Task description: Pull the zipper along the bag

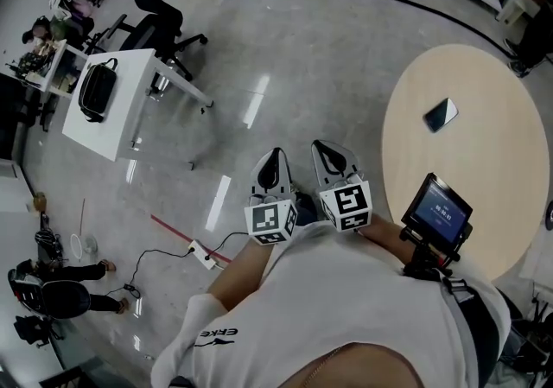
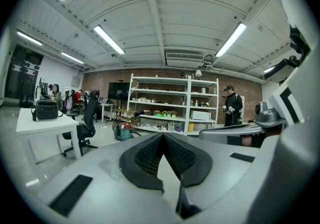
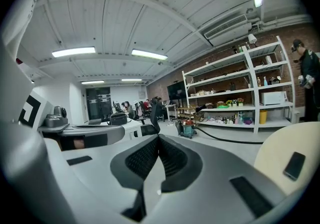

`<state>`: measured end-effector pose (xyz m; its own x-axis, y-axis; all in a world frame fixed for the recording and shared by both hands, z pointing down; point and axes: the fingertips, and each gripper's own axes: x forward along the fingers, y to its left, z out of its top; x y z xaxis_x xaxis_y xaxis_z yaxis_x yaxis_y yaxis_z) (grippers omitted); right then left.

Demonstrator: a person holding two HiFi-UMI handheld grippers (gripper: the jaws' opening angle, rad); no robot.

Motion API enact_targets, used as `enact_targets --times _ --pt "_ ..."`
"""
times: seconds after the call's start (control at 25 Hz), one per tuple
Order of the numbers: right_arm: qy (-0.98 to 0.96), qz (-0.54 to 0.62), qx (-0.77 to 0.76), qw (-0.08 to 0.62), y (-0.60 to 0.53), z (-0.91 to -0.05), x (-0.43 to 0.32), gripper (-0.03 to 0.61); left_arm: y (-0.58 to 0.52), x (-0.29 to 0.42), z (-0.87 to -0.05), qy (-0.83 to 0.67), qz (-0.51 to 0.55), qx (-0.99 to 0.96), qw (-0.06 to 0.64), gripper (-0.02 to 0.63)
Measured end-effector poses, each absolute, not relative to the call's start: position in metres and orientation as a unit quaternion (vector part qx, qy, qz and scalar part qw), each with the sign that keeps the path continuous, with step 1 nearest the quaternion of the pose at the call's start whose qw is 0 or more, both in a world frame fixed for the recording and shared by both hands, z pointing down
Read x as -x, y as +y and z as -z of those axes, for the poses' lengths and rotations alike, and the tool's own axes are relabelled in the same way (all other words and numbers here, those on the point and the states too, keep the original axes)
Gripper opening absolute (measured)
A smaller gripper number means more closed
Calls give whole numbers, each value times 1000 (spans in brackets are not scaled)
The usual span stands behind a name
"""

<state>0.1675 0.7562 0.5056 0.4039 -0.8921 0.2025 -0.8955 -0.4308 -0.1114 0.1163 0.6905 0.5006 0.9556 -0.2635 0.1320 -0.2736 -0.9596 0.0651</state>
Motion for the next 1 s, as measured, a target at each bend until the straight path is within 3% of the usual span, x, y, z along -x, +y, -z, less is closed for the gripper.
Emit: enact_targets --times 0.6,1.0 --pt "-586 -102 -803 42 582 -475 -199 5 514 -146 -474 -208 -55 -975 47 3" --pt "-643 -94 -758 57 468 -454 -160 5 407 -97 -453 -288 -42 -955 49 3"
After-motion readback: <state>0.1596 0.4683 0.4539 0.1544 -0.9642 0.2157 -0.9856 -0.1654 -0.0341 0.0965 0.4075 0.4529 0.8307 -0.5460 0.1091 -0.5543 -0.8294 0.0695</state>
